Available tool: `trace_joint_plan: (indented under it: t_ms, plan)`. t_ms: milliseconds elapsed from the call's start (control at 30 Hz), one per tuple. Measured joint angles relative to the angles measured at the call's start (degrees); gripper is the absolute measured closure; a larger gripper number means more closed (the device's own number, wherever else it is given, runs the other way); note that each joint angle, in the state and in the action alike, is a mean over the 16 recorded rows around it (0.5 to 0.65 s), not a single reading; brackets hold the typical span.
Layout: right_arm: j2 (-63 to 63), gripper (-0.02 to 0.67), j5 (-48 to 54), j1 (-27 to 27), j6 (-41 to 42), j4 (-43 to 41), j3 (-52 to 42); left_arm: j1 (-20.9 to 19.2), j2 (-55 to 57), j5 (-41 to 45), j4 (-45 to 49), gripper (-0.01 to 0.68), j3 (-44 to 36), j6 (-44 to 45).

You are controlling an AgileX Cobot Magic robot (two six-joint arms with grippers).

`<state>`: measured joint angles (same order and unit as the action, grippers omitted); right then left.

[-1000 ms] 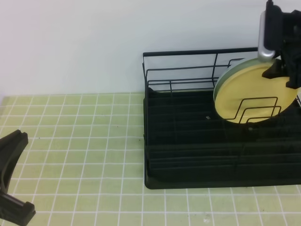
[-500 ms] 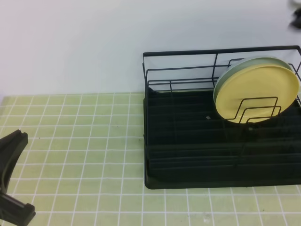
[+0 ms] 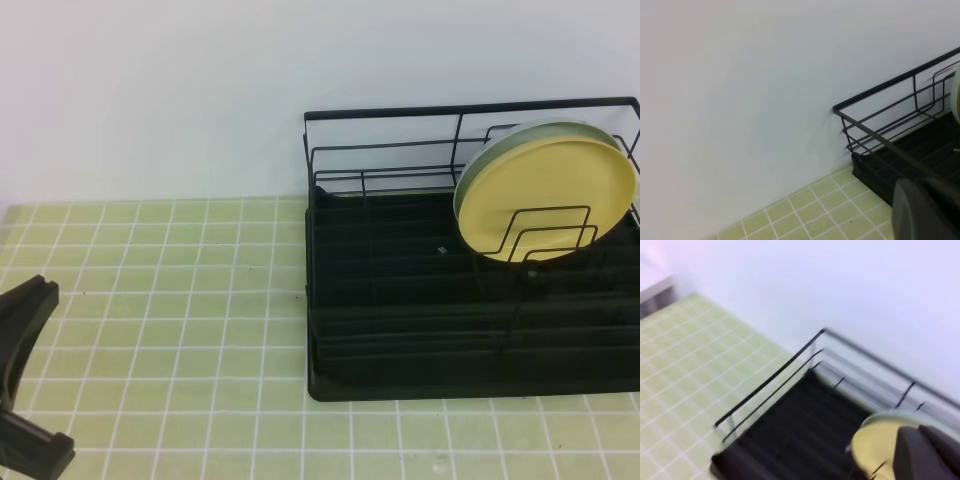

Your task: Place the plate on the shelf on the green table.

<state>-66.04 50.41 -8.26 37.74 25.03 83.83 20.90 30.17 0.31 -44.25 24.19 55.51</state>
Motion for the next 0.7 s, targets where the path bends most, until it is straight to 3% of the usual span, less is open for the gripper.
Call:
trace_joint_plan:
  t_ms: [200, 433, 700]
  plan:
    - [10.2, 0.643, -6.0, 0.0, 3.5, 5.3, -18.4, 0.0, 0.0, 1.6, 0.1, 0.674, 0.0, 0.1]
    - [22.1, 0.643, -15.9, 0.0, 6.8, 5.9, -40.6, 0.0, -0.6, 4.2, 1.1, 0.674, 0.0, 1.3]
    - [32.1, 0.645, -21.9, 0.0, 8.3, 6.0, -55.4, 0.0, -3.8, 7.0, 2.8, 0.674, 0.0, 4.5]
